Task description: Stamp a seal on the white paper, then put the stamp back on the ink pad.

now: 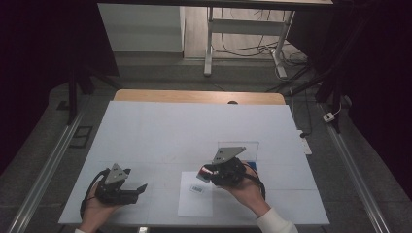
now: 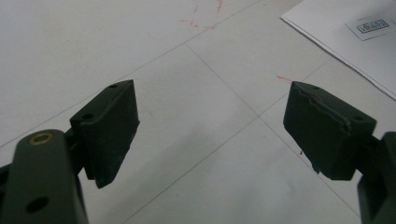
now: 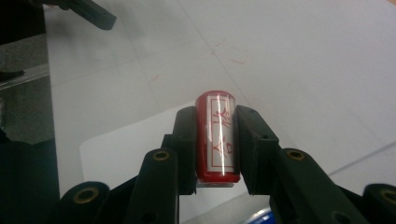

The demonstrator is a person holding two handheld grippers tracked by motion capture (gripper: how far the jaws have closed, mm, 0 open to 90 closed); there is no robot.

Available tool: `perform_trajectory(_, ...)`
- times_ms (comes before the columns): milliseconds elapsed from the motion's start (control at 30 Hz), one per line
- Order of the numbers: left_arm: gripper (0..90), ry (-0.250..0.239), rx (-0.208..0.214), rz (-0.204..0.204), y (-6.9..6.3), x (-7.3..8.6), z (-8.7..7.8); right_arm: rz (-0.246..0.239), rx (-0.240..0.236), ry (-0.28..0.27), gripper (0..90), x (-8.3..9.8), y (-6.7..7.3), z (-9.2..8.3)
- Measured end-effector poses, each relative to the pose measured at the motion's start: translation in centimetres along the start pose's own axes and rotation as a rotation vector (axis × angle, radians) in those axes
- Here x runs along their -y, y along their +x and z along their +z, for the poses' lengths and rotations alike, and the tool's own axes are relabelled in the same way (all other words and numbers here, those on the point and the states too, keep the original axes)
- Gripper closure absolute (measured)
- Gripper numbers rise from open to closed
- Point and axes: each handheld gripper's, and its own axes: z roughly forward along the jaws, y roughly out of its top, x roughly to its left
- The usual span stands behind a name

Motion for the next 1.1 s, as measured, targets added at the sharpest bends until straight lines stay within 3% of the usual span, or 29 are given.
perform_trajectory(467, 18.4, 0.001, 0.002, 0.005, 0.0, 0.0, 0.1, 0.034, 0.071, 0.0, 69.7, 1.0, -1.9, -2.6)
perform_trajectory(1100, 18.4, 0.005, 0.009, 0.011, 0.0, -0.2, 0.4, 0.073, 0.124, 0.052, 69.6, 3.3, -3.9, -3.7)
